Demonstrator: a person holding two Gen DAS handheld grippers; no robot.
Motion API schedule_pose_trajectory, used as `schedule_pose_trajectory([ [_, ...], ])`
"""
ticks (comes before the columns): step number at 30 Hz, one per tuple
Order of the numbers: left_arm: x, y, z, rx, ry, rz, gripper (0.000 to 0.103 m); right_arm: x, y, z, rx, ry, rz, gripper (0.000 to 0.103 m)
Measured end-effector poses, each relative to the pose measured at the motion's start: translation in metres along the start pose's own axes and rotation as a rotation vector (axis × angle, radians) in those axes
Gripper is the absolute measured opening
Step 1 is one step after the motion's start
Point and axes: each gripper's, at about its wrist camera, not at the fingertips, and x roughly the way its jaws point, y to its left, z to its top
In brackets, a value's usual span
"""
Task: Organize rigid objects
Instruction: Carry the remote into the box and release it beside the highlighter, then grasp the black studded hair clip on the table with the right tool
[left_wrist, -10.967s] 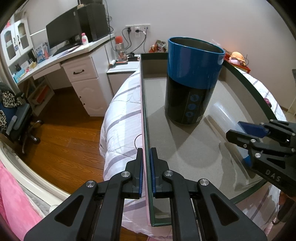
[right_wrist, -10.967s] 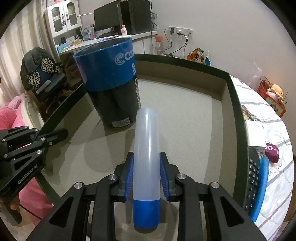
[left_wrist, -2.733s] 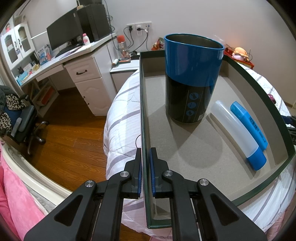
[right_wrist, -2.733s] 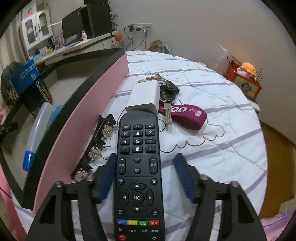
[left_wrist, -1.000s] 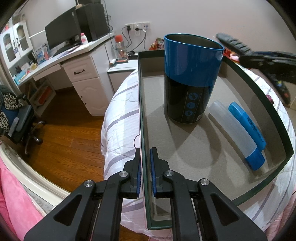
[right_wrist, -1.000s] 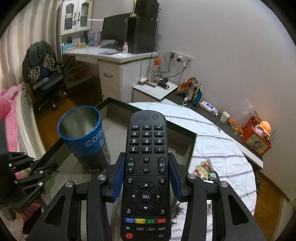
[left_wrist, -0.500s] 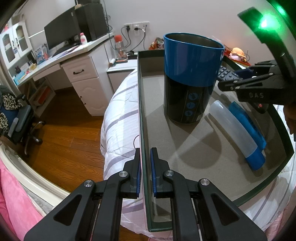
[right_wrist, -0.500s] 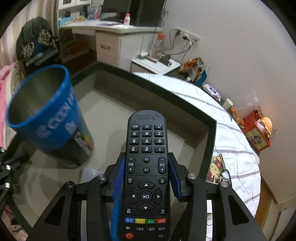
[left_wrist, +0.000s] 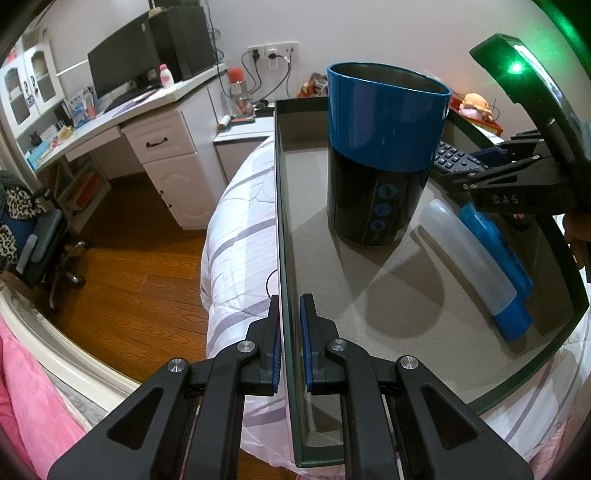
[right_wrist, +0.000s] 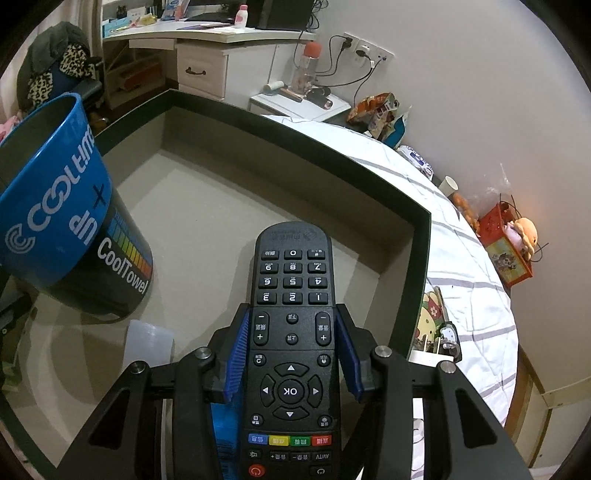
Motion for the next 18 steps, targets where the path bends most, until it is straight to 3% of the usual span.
schedule_pose_trajectory([
  [6, 0.001, 0.000, -0.001, -0.001, 0.003, -0.001, 0.007, -0.010, -0.002, -0.001, 0.023, -0.040, 0.004, 0.046],
  [18, 0.000, 0.001, -0.002, -0.002, 0.006, 0.001, 0.007, -0.080, -0.030, -0.023, 0.098, -0.218, -0.009, 0.052],
])
